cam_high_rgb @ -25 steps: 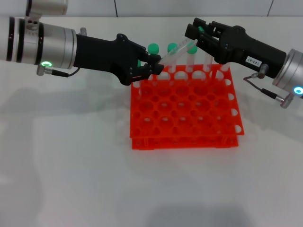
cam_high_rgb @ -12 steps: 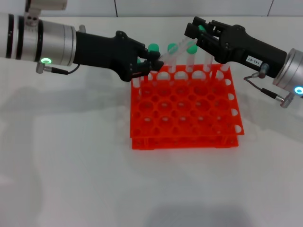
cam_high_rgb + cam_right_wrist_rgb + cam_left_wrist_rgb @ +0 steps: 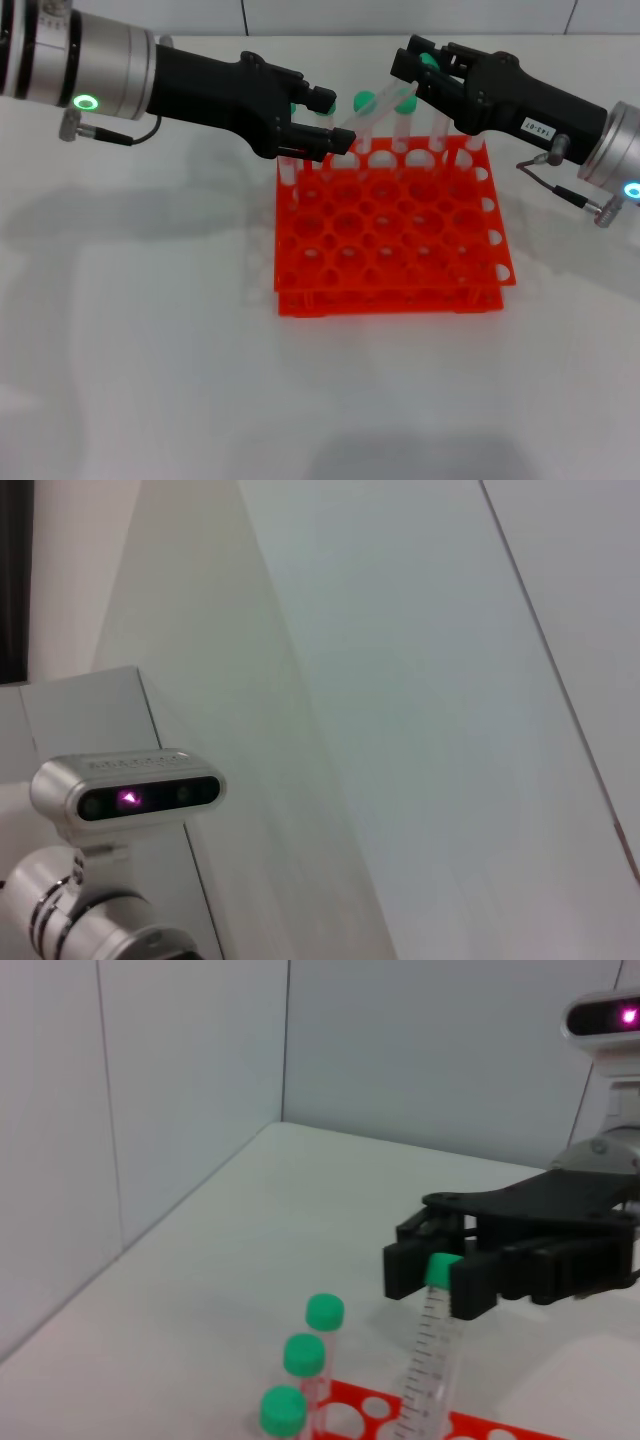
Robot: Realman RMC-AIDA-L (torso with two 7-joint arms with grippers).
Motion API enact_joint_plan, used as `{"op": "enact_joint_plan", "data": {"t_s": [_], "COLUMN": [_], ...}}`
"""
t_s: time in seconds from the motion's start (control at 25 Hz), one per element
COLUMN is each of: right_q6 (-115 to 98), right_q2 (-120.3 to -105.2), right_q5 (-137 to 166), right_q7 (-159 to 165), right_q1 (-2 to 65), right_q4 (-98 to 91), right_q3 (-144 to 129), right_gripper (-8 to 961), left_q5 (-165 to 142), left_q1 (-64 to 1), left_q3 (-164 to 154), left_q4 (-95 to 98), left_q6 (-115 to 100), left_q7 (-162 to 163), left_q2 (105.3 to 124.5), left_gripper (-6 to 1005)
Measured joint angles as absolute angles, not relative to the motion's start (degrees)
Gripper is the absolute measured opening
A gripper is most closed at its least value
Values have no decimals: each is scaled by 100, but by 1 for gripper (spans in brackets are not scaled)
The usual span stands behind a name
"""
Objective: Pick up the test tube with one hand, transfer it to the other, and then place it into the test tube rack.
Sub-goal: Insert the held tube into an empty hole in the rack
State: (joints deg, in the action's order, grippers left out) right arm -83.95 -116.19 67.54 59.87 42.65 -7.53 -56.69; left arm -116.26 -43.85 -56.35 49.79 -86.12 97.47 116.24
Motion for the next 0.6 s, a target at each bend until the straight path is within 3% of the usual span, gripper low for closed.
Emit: {"op": "enact_joint_plan", "data": {"t_s": [0.2, 0.52, 0.6], "right_q6": [-8395, -8159, -8034], "right_q2": [-11596, -11544, -11529], "right_q5": [6763, 6786, 6786], "right_q7": [6010, 6460, 6562], "right_q1": [4278, 4242, 4241], "right_q4": [-841, -1637, -1861], "right_q3": [-5712, -6365, -6570], "right_gripper": [266, 266, 266], "left_q5": [-11634, -11784, -11860], "left_q1": [-4056, -2916, -2455], "left_q3": [-5690, -5654, -5644], "left_q4": [5764, 8076, 8684], "left_q6": [-8944, -9105, -9154], "left_q7": [10506, 12385, 12660], "left_q2": [11618, 11550, 11615], "left_gripper": [481, 894, 894]}}
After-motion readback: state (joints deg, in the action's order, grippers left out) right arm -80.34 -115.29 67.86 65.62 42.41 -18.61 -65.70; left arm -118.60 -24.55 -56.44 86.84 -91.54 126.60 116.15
